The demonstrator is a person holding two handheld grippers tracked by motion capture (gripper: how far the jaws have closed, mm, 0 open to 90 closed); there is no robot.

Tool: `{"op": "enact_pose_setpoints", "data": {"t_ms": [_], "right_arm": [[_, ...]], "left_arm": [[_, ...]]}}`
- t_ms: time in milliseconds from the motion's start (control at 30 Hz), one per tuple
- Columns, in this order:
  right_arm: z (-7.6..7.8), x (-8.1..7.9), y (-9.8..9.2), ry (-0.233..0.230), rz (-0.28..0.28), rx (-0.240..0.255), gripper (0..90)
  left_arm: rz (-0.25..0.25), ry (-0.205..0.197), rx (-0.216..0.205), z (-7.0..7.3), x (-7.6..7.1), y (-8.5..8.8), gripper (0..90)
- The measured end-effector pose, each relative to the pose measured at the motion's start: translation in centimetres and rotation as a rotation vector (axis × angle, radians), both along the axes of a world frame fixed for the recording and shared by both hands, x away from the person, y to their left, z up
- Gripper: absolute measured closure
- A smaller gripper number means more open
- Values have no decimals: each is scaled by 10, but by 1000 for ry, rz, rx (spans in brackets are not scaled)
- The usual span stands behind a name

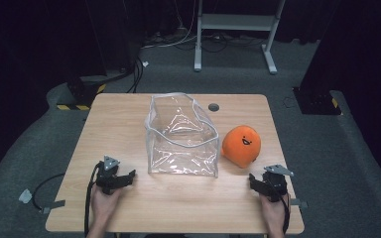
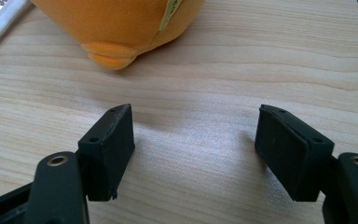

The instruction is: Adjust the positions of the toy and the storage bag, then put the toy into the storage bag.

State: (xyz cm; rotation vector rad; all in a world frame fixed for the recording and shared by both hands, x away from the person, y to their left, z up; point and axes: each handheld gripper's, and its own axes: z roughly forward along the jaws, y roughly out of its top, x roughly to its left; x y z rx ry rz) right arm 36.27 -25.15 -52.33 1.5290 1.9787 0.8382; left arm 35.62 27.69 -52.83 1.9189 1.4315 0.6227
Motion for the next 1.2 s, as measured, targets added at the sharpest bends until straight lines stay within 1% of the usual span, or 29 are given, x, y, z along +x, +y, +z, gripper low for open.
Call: {"op": "enact_pose_setpoints", "data": {"t_ms": [67,200,233,267,300,567,633,733,833,933,1033,1067,1200], "right_arm": [[0,0,0,1,0,2,281],[0,1,1,6,13,0,251],[0,2,1,10,21,-4,195],[0,2,1,10,21,-4,195],[0,4,1,19,13,-4,173],[0,1,0,22,19,1,182],[1,0,-1,26,24,17,215],[3,-4,-5,25,34,68,258],[4,-8,-6,10,42,77,265],[6,-13,-7,-5,56,93,265],[7,-16,-7,-7,70,108,255],[7,-17,-7,-5,71,125,253],[9,-21,-6,-18,87,144,228]], "left_arm": [[0,0,-1,0,0,0,201],[0,0,-1,0,0,0,201],[1,0,-1,0,0,0,201],[1,0,-1,0,0,0,201],[2,-1,-3,0,0,0,201],[4,-2,-5,0,0,0,202],[4,-3,-6,0,0,0,202],[5,-3,-6,0,0,0,205],[5,-3,-6,0,0,0,205],[5,-4,-6,0,0,0,205],[6,-4,-5,0,0,0,205],[6,-4,-5,0,0,0,206],[6,-4,-6,0,0,0,206]]}}
